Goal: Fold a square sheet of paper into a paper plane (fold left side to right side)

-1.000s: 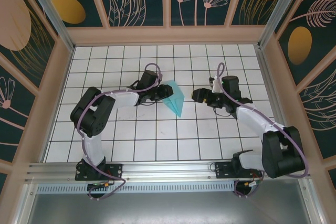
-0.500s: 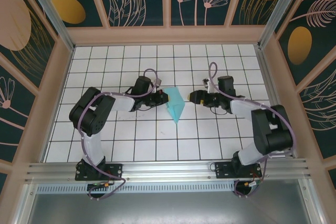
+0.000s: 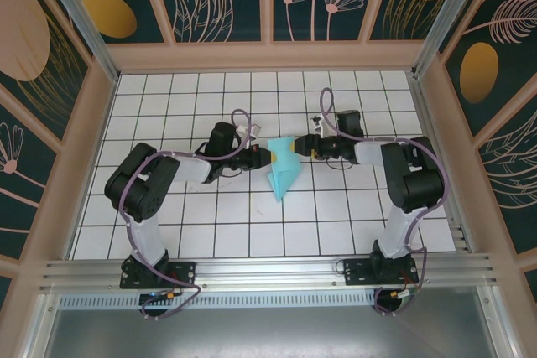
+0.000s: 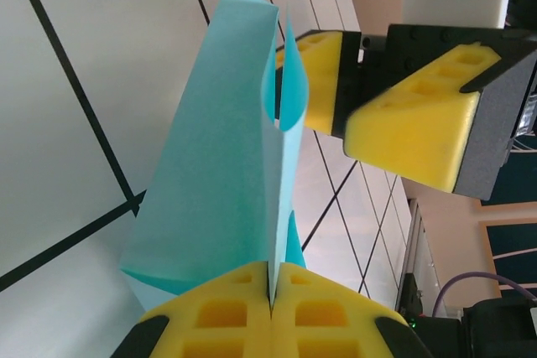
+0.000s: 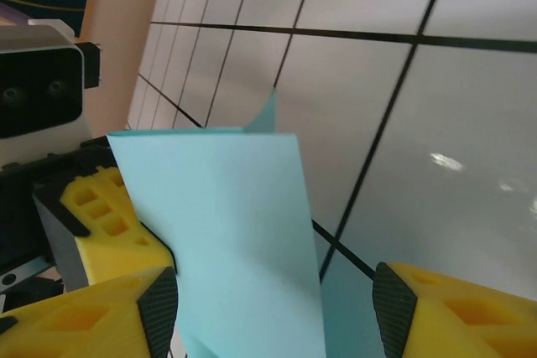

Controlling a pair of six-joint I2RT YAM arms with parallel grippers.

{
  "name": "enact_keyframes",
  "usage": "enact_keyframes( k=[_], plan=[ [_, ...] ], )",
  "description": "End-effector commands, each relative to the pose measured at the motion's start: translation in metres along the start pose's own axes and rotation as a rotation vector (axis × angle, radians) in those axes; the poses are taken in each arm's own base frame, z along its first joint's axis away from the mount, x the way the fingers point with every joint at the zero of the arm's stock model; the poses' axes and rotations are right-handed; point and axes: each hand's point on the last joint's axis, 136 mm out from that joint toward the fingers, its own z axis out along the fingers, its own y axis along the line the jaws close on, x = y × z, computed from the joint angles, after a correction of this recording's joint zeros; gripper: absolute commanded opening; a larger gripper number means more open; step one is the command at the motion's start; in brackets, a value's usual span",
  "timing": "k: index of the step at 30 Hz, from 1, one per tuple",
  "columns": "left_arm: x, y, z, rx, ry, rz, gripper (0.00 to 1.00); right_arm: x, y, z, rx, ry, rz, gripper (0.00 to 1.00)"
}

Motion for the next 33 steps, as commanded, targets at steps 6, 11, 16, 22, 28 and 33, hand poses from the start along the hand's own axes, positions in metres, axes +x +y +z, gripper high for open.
enact_keyframes(
  k=[6,11,16,22,28,33],
  plan=[
    [-0.003,-0.012,-0.004,0.048,-0.008,0.063,0.02,0.004,0.012,0.016,-0.065,0.043,-0.047,0.51],
    [-0.003,-0.007,-0.004,0.029,-0.013,0.055,0.09,0.008,0.011,0.013,-0.051,0.043,-0.039,0.38],
    [-0.008,-0.002,-0.009,-0.017,-0.031,0.06,0.31,0.012,0.008,0.012,-0.027,0.052,-0.02,0.17],
    [-0.031,-0.001,-0.042,-0.216,-0.107,0.143,0.59,0.015,0.007,0.007,0.024,0.066,0.026,0.12],
    [-0.039,-0.01,-0.084,-0.427,-0.154,0.274,0.61,0.018,0.011,0.006,0.115,0.099,0.107,0.13],
    [0.001,-0.033,-0.082,-0.492,-0.078,0.365,0.58,0.017,0.016,0.002,0.173,0.116,0.226,0.13]
  ],
)
